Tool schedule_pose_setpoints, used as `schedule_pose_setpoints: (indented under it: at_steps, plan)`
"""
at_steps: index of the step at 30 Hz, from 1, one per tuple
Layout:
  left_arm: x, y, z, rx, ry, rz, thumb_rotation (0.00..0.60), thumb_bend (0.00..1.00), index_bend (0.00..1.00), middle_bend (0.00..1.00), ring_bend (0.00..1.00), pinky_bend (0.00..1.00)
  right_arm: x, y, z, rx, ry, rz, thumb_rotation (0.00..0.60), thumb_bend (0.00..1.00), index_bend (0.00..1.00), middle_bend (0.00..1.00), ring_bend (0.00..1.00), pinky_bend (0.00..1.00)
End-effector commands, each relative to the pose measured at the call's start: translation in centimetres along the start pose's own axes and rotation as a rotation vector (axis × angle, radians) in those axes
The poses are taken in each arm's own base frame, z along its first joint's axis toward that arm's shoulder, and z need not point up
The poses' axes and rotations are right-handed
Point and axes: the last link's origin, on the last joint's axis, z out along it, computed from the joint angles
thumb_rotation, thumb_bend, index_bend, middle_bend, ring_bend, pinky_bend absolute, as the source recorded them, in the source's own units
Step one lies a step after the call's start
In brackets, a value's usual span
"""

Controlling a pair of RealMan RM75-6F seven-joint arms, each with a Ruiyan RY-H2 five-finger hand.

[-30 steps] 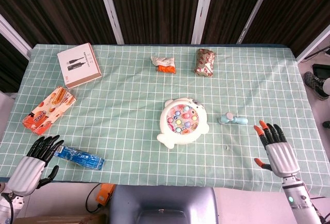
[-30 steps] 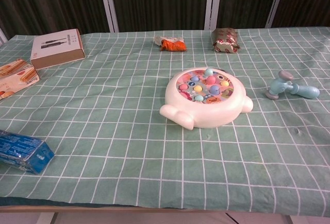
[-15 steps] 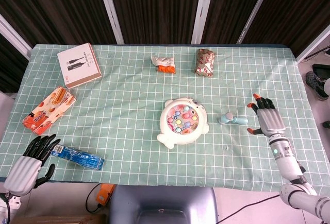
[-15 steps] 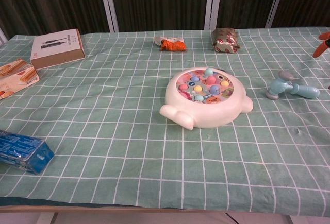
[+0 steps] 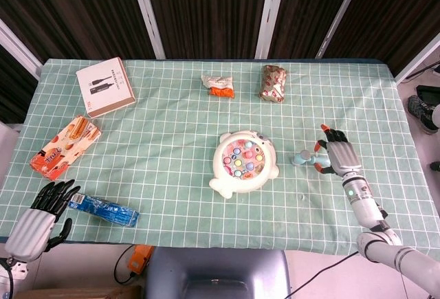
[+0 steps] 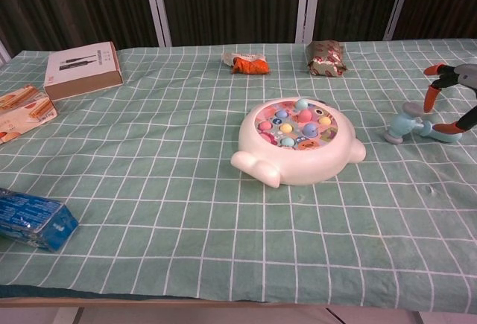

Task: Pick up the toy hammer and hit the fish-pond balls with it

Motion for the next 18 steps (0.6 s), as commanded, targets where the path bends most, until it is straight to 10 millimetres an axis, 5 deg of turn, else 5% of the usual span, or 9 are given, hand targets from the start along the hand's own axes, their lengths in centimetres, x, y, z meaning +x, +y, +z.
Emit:
schedule_pose_setpoints:
  at_steps: [1,6,18]
  plan:
    - [0.07,-0.06,-0.02,0.001,0.002,-0.002,0.6,0.6,0.0,0.0,0.0,0.0,-0.33,-0.49,0.18,0.012,-0.009,0.003,0.6,0.48,0.57,0.0,0.0,0.0]
    - [0.2,-0.13,-0.08,0.0,0.006,-0.006,0.6,0.69,0.0,0.0,0.0,0.0,-0.48,-0.69,0.23,0.015,-0.006,-0.002,0.6,0.49,0.59,0.0,0.0,0.0]
    - [0.26,-0.15,-0.17,-0.002,0.008,-0.009,0.6,0.7,0.0,0.0,0.0,0.0,-0.73,-1.22,0.75,0.009,-0.011,0.0,0.6,0.51,0.6,0.0,0.0,0.0]
